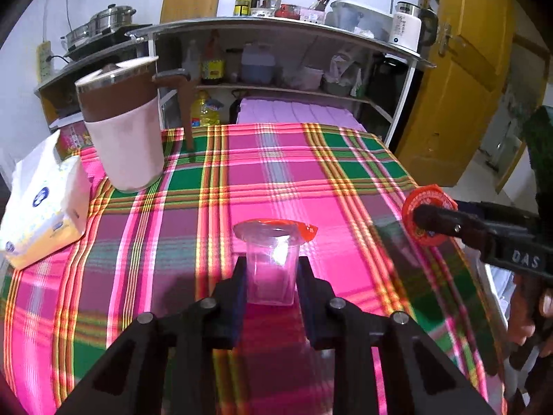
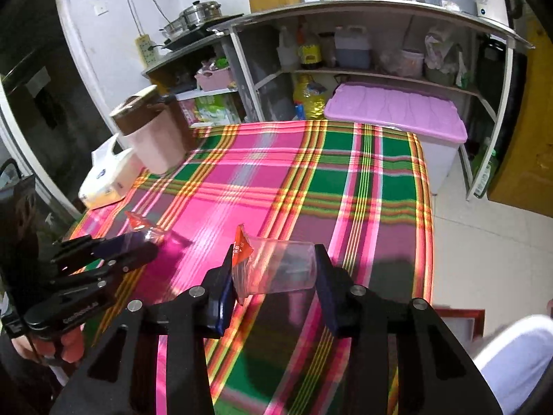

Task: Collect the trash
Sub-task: 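Grasp the clear plastic cup with the left tool while the right tool grasps the red lid, then carry the cup and red lid over the white bin and open both tools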

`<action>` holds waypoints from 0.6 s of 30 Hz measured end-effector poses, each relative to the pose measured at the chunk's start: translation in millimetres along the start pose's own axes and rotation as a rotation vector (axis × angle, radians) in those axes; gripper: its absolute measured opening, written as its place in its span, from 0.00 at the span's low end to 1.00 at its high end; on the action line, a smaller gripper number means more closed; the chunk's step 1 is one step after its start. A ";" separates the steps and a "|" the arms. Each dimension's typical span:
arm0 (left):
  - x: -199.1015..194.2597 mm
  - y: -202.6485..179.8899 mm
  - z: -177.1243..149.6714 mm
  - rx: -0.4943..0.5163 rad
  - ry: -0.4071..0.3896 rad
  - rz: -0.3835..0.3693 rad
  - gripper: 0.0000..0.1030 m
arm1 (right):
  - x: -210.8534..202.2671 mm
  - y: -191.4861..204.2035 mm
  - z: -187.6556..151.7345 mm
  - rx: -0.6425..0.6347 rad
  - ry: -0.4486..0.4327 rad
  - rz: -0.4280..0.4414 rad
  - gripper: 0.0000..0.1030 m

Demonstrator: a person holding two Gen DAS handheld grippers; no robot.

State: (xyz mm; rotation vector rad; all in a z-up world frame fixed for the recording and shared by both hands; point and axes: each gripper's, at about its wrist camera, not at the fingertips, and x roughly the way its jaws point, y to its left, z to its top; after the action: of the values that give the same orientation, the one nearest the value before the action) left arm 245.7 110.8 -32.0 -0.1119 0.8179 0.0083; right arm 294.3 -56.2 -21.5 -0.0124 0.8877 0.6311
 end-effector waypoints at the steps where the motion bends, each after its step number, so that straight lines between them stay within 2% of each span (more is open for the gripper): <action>1: -5.6 -4.1 -2.7 -0.002 -0.004 -0.006 0.27 | -8.0 3.2 -5.6 0.000 -0.004 0.003 0.41; 18: -97.6 -75.0 -49.8 0.029 -0.086 -0.054 0.27 | -109.7 24.9 -75.8 0.031 -0.090 -0.012 0.41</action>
State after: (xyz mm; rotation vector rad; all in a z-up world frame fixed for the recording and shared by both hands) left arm 146.5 34.6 12.5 -0.1051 0.7290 -0.0494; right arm 176.1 -111.6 15.4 0.0383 0.8094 0.6020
